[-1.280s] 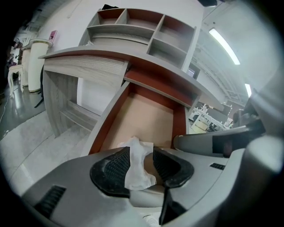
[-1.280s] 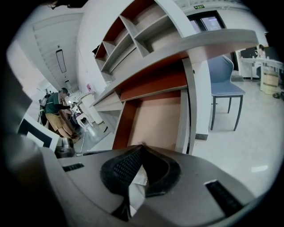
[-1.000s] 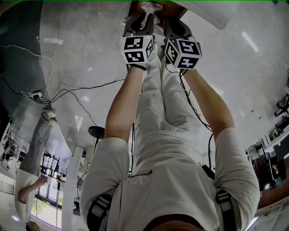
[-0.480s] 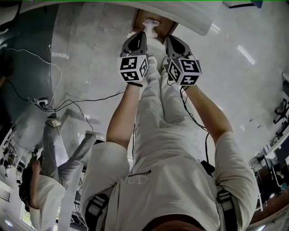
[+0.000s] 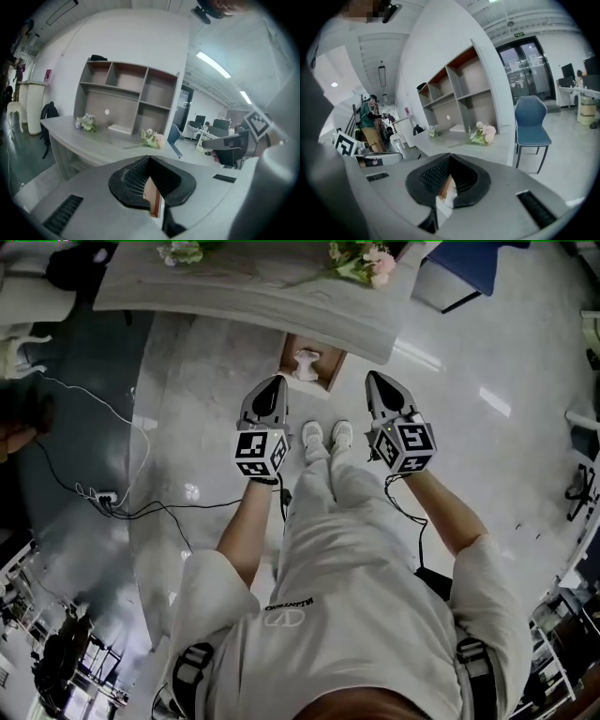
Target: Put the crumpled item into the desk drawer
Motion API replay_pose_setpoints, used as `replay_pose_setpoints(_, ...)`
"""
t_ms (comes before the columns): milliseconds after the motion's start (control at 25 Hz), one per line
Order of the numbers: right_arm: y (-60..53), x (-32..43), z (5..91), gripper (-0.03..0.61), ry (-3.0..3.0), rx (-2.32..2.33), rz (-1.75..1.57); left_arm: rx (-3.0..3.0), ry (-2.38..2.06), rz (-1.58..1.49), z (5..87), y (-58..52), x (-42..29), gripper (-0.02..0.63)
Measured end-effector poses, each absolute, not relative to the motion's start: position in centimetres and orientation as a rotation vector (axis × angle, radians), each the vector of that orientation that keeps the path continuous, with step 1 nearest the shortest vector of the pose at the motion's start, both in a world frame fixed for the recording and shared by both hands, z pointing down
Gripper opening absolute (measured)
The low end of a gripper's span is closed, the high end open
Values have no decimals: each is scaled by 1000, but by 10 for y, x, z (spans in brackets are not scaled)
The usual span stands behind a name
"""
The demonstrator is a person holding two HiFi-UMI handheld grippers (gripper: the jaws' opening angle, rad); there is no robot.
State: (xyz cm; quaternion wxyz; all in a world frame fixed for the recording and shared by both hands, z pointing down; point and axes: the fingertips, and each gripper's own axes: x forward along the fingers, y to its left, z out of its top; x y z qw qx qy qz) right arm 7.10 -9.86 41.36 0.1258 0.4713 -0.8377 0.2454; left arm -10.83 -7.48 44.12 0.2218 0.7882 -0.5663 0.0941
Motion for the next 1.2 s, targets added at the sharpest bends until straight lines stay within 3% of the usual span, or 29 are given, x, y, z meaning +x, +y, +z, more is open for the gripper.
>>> replay_pose_setpoints(680,-82,144,201,-2,-2602,1619,374,2358,-1794,31,235,-65,-124,2)
replay_pose_setpoints(1200,-71,159,162,-3,-2596,1635,321,2459,-1900,-34,169,-58,-117,2)
